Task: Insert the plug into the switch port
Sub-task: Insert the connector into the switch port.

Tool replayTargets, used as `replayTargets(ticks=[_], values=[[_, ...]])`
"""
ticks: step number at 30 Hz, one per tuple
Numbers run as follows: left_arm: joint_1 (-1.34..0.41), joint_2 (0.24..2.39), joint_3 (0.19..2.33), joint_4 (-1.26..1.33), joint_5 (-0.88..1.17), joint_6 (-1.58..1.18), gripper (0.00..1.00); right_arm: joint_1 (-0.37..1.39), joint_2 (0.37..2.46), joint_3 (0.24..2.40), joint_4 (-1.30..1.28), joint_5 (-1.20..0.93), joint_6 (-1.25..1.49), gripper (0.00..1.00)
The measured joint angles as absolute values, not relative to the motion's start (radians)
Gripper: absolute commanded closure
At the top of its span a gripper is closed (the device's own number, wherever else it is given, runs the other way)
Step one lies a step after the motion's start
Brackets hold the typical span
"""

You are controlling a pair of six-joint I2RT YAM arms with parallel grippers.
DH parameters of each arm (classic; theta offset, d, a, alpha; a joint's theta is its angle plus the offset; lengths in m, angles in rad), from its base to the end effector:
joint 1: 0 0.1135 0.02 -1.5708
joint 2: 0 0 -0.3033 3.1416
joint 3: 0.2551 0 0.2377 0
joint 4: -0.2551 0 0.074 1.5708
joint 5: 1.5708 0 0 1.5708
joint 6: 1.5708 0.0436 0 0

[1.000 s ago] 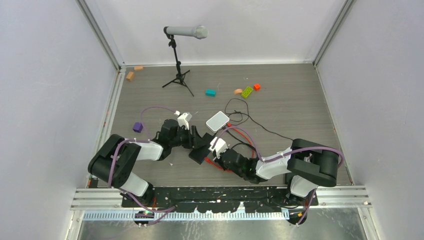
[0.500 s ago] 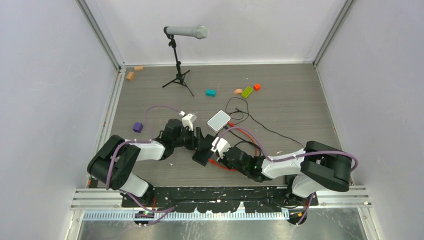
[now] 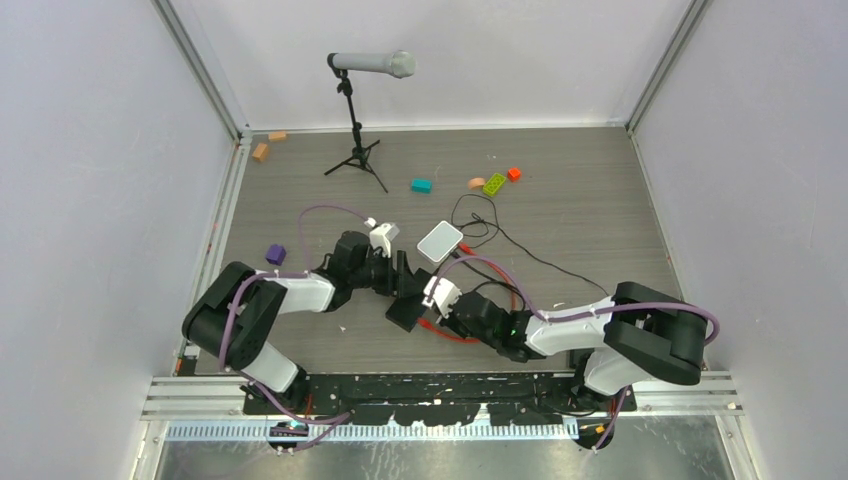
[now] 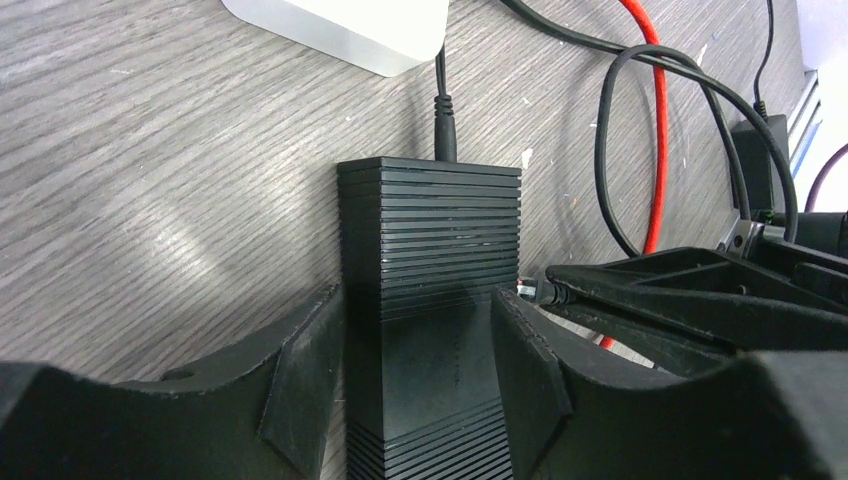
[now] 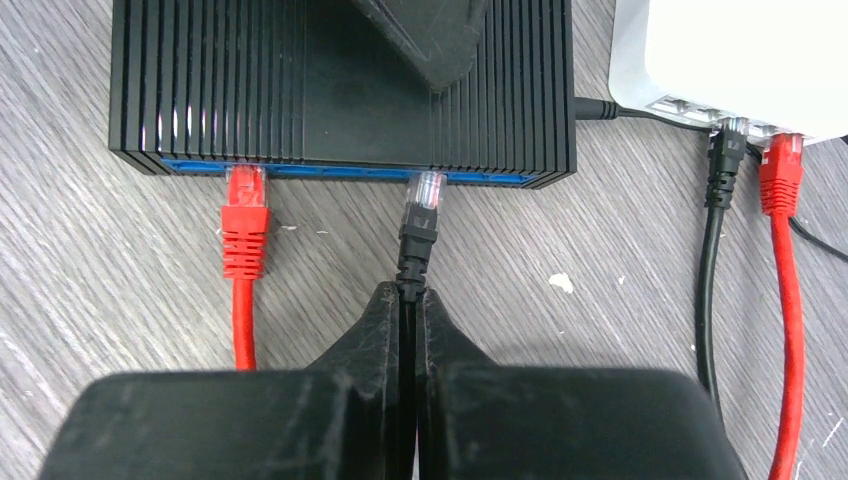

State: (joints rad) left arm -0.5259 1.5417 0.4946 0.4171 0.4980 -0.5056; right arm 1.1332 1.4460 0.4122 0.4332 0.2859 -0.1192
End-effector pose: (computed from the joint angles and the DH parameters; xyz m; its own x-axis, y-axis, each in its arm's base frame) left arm 0.2221 -0.1530 0.1813 -0.8211 -0.0154 -0.5706 0.4311 0.6385 -0.6376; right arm 0.1158 0.2185 0.1820 -0.1462 -0.5817 -0.8002 -0.7934 0.5521 -0.2564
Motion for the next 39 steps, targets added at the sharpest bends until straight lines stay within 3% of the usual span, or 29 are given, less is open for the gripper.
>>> replayTargets(ticks=[24,39], values=[[-0.500,1.636,0.529,0.529,0.586,-0.405,0.45,1.042,1.539,0.366,0.681,0.221,-0.226,1.00],[-0.571,1.620,0.517,0.557,0.454,-0.382,0.49,0.997,1.509,0.439,0.501,0.191,-0.181,1.00]])
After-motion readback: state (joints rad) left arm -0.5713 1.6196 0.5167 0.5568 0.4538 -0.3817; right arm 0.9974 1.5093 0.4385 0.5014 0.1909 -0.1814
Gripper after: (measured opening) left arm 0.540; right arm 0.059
